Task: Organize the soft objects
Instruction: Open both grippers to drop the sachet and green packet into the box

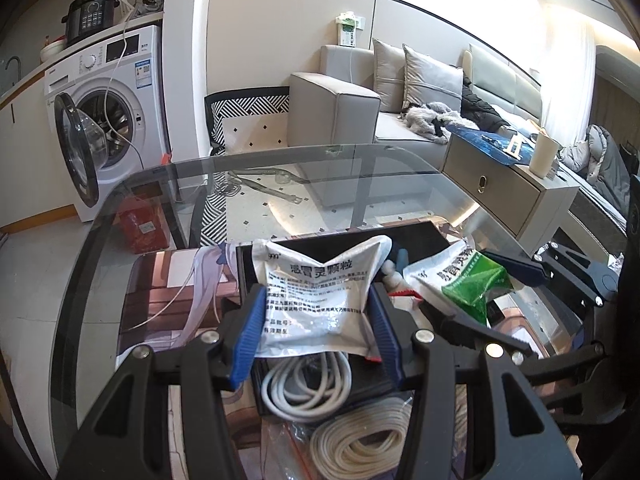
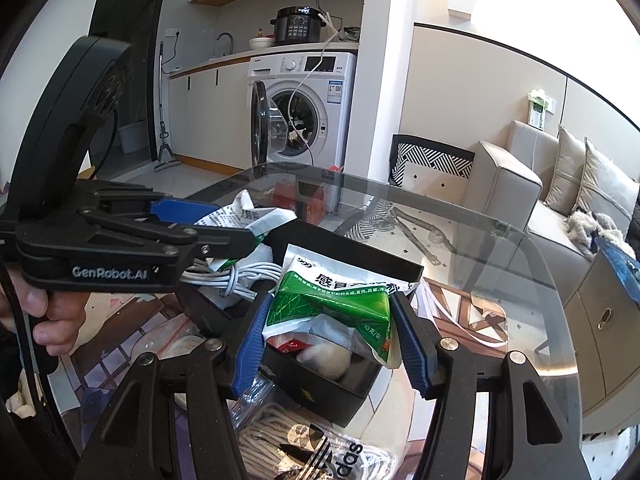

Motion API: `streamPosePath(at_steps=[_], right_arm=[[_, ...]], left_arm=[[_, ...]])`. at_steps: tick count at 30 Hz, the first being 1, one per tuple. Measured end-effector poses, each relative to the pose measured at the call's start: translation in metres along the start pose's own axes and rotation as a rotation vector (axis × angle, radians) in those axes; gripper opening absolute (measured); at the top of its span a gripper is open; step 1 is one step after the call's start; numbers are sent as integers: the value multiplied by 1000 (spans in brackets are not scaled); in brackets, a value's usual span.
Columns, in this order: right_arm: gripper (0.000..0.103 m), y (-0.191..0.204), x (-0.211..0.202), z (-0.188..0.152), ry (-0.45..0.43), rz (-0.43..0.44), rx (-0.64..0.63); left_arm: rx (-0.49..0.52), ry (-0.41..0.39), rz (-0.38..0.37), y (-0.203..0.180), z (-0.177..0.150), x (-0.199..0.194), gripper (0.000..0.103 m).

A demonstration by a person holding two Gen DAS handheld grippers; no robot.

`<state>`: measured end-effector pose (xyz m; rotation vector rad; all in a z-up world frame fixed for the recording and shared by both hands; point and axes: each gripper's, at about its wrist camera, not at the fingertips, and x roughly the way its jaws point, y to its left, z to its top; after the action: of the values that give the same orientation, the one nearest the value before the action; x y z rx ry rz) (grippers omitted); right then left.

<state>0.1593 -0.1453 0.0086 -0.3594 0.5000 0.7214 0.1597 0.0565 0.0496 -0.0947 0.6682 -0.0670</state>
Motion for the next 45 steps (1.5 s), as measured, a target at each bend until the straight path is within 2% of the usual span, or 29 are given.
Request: streamPosePath(at_steps=[13,16,17,19,21,23,25,26,27,36,45], right_arm=[[61,0,20,7,13,-13,-30],[77,-1,19,7,5,-10,-37],[86,-2,16,6,-8,-19,-38],[90,-5,9,5,-23,-26,-31],[91,-7,3,3,-26,-32,-21],[93,-12,-5,-1,-32,-50,-2],[98,-15,-13,-4,-36,-56,19],[100,-18,-18,-7,-38,-59,32],[101,-20,-23,-10,-39,-64,43],[102,-32,-43,-34,12,-67,123],[102,-28,-39,-54,97,-41,125]], left_arm=[[22,36,16,3,3,21,52],[26,40,13,3,3,21,55],[25,40,9,3,2,21,56],[20,43,0,3,2,21,59],[23,44,-16,2,2,19,68],[40,34,-26,-2,0,16,70],[53,27,-17,-6,-1,12,87],[53,18,-10,-7,-2,10,99],[53,8,-7,-7,-2,8,103],[46,-31,20,-3,-14,-18,103],[27,0,40,7,-41,-28,103]])
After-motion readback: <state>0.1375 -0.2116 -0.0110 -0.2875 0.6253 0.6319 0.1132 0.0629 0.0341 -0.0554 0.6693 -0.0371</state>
